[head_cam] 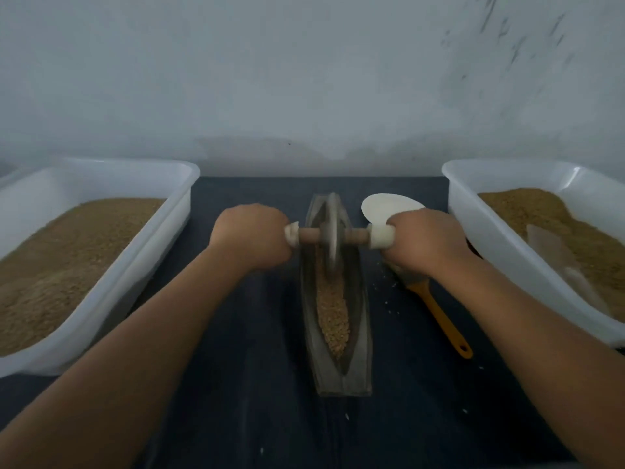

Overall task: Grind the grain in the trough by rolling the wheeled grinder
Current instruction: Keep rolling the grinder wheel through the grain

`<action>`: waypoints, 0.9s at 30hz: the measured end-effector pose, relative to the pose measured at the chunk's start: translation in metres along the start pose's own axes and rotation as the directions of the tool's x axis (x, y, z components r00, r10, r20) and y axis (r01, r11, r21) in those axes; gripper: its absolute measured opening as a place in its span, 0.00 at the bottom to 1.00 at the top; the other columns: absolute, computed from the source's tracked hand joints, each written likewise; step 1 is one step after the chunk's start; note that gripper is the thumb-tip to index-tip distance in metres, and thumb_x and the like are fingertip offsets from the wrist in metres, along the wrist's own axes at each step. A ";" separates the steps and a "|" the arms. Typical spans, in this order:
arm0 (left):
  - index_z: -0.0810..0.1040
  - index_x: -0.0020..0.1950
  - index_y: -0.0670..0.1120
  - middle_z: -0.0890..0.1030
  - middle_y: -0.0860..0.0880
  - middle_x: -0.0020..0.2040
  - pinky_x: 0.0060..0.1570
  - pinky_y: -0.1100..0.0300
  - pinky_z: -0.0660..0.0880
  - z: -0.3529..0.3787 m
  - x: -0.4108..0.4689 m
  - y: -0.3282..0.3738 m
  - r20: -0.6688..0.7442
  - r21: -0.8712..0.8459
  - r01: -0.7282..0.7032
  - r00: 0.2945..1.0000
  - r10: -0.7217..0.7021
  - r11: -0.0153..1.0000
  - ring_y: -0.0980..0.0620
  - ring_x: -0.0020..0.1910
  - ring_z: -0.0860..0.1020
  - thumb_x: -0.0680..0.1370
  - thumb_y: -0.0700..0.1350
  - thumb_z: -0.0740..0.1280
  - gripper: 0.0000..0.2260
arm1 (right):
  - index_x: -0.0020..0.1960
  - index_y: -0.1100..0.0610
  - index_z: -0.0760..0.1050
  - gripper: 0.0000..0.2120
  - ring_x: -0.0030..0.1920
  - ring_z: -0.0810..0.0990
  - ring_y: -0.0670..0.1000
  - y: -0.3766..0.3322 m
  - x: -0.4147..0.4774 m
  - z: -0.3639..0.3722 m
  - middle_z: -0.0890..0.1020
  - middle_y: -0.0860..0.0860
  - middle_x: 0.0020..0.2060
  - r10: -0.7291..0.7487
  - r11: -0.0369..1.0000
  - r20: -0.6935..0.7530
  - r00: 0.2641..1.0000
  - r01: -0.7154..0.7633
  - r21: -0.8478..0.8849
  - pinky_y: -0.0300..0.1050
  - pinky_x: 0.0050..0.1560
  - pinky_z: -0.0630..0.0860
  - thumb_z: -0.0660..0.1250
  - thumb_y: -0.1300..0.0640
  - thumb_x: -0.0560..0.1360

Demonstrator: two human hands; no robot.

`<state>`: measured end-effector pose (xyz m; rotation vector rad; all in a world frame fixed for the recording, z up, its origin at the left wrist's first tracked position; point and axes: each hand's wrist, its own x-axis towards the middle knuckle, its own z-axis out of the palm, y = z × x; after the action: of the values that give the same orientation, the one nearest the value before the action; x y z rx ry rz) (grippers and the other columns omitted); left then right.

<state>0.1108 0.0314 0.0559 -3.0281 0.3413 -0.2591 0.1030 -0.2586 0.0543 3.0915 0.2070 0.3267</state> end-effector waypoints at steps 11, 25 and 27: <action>0.75 0.34 0.53 0.77 0.55 0.30 0.29 0.60 0.68 0.004 -0.066 -0.008 0.176 -0.128 -0.133 0.972 0.155 0.983 0.56 0.30 0.76 0.69 0.57 0.63 0.09 | 0.42 0.33 0.77 0.08 0.30 0.80 0.43 0.009 -0.046 -0.029 0.81 0.34 0.33 -0.162 0.986 0.404 0.900 0.133 0.099 0.42 0.30 0.72 0.67 0.39 0.63; 0.77 0.38 0.53 0.79 0.54 0.35 0.32 0.57 0.71 -0.006 -0.029 0.002 0.119 -0.055 -0.038 0.992 0.045 0.998 0.51 0.34 0.77 0.72 0.54 0.65 0.07 | 0.34 0.48 0.75 0.11 0.32 0.76 0.47 0.000 -0.012 -0.007 0.78 0.45 0.30 -0.044 0.999 0.085 0.995 0.046 -0.020 0.44 0.32 0.72 0.66 0.43 0.70; 0.76 0.37 0.54 0.77 0.55 0.32 0.30 0.59 0.69 -0.001 -0.062 -0.002 0.081 -0.046 -0.107 0.991 0.110 0.993 0.53 0.30 0.76 0.70 0.55 0.63 0.07 | 0.35 0.44 0.76 0.12 0.32 0.76 0.43 0.006 -0.040 -0.014 0.78 0.44 0.29 -0.116 0.993 0.152 0.982 0.117 0.007 0.43 0.29 0.70 0.63 0.37 0.66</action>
<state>0.0512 0.0478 0.0467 -3.0362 0.5083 -0.1197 0.0616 -0.2695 0.0603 3.0664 0.3806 0.0869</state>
